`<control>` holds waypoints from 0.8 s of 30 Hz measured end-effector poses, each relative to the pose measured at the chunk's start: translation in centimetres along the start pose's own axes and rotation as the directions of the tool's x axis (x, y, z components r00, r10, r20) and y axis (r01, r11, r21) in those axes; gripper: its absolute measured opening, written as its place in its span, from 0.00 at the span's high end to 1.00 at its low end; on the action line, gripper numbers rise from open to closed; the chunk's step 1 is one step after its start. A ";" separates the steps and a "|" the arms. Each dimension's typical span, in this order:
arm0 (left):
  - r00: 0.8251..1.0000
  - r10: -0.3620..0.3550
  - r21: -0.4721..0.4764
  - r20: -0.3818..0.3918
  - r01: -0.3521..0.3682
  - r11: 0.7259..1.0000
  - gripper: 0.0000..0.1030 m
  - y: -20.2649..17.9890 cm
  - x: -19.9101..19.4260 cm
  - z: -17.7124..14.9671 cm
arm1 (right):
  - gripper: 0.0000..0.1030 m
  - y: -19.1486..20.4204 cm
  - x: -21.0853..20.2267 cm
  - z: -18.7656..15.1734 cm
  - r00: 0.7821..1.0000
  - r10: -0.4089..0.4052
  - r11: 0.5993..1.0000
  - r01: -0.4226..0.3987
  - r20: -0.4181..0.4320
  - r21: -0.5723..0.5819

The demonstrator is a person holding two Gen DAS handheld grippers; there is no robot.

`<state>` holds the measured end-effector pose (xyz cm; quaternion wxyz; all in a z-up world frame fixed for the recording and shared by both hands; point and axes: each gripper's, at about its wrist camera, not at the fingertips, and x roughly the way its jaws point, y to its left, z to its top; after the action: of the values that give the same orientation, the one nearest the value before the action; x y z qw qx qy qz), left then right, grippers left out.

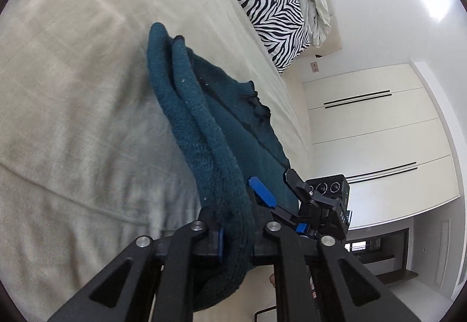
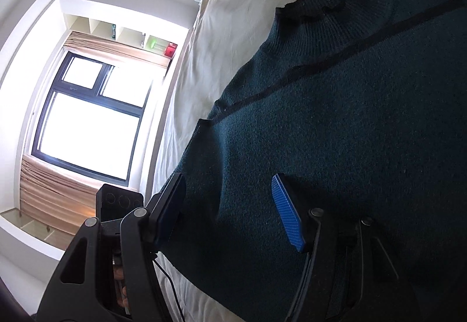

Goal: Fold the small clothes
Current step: 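Lift and fold the sweater over itself with the left gripper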

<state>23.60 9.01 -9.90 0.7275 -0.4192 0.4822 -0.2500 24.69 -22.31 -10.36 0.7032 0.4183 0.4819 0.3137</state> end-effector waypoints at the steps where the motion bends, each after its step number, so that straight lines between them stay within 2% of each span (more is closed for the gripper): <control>1: 1.000 0.000 0.031 -0.001 0.000 1.000 0.89 -1.5 0.2 0.0 | 0.41 -0.4 -0.7 0.3 0.999 0.033 0.999 -0.033 0.014 0.033; 4: 1.000 -0.011 0.123 -0.023 0.014 0.992 0.89 -6.2 2.0 -0.3 | 0.39 -1.9 -4.2 1.3 0.986 0.143 0.983 -0.151 0.087 0.102; 7: 0.997 -0.013 0.227 -0.077 0.031 0.973 0.89 -11.1 6.1 -1.4 | 0.31 -3.9 -8.5 2.2 0.958 0.229 0.953 -0.257 0.173 0.159; 9: 0.993 0.000 0.295 -0.118 0.035 0.955 0.89 -13.9 9.7 -2.6 | 0.29 -5.2 -11.3 2.8 0.943 0.255 0.941 -0.293 0.216 0.168; 12: 0.983 0.015 0.362 -0.181 0.052 0.931 0.89 -15.9 15.8 -4.7 | 0.25 -7.7 -14.8 3.4 0.930 0.256 0.929 -0.312 0.264 0.197; 13: 0.980 0.030 0.384 -0.196 0.049 0.922 0.87 -16.0 17.7 -5.4 | 0.24 -8.4 -16.3 4.1 0.928 0.249 0.927 -0.311 0.278 0.210; 16: 0.962 0.068 0.362 -0.264 0.034 0.931 0.65 -14.8 21.8 -6.8 | 0.24 -10.9 -18.5 4.4 0.923 0.240 0.916 -0.318 0.299 0.247; 18: 0.966 0.031 0.357 -0.256 0.065 0.932 0.55 -14.7 21.3 -7.3 | 0.25 -12.3 -19.7 4.4 0.913 0.263 0.900 -0.348 0.312 0.261; 19: 0.969 0.017 0.368 -0.247 0.077 0.927 0.47 -14.9 20.6 -7.4 | 0.25 -12.7 -20.1 4.5 0.907 0.285 0.893 -0.369 0.312 0.256; 20: 0.972 0.007 0.381 -0.233 0.085 0.920 0.41 -15.1 19.8 -7.4 | 0.25 -12.7 -20.3 4.6 0.908 0.287 0.895 -0.368 0.306 0.252; 24: 0.984 -0.015 0.409 -0.176 0.087 0.908 0.40 -14.9 16.2 -6.5 | 0.25 -12.2 -19.1 5.4 0.947 0.206 0.938 -0.263 0.248 0.226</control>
<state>24.91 -13.67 -6.40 0.7497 -0.2449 0.4667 -0.4001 23.76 -45.56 -12.28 0.6498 0.5925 0.3835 0.2823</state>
